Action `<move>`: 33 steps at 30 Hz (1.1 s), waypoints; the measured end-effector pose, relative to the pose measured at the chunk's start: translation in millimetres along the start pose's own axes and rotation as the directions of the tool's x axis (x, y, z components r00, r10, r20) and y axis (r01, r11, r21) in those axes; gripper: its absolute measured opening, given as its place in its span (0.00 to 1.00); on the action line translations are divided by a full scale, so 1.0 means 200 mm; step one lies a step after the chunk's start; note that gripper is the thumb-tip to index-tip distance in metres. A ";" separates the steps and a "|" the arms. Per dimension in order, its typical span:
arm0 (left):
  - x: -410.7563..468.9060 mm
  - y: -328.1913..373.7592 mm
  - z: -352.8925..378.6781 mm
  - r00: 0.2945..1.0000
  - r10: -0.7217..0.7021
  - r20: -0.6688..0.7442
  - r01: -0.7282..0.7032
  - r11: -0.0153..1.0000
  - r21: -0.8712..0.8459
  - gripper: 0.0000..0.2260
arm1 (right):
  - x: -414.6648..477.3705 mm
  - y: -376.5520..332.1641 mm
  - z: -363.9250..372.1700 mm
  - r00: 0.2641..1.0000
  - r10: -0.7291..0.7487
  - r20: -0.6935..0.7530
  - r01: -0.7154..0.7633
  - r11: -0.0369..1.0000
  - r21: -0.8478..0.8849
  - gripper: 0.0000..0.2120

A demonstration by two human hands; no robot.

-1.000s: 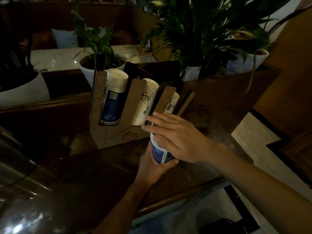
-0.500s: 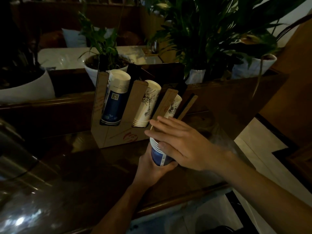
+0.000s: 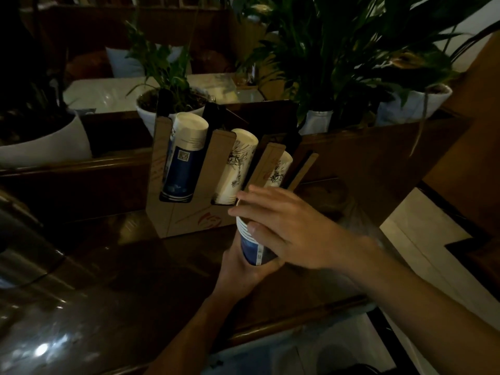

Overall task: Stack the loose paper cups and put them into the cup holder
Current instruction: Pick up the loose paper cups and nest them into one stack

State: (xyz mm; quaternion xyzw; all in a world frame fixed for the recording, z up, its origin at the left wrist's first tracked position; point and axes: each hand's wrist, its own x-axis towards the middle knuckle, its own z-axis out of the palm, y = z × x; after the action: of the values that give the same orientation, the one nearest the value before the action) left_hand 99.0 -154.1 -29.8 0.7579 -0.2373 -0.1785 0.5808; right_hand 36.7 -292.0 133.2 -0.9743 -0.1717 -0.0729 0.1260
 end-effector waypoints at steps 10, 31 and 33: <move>-0.02 0.00 0.01 1.000 0.030 0.004 -0.030 1.000 -0.001 0.45 | 0.10 -0.05 0.00 0.994 0.081 0.067 -0.073 0.991 -0.114 0.18; -0.03 0.01 0.06 0.991 0.048 -0.127 -0.048 0.999 -0.002 0.35 | 0.24 0.01 0.07 0.972 0.233 0.038 -0.233 0.972 0.007 0.18; -0.03 0.01 0.07 0.988 0.058 -0.140 -0.058 0.998 0.002 0.34 | 0.24 0.01 0.07 0.976 0.212 0.044 -0.212 0.977 -0.010 0.18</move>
State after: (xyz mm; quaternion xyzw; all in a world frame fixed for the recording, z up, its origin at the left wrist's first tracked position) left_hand 86.6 -161.7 -30.8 0.7608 -0.2177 -0.1082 0.6018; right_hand 84.2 -275.4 127.7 -0.9888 -0.0695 -0.0375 0.1268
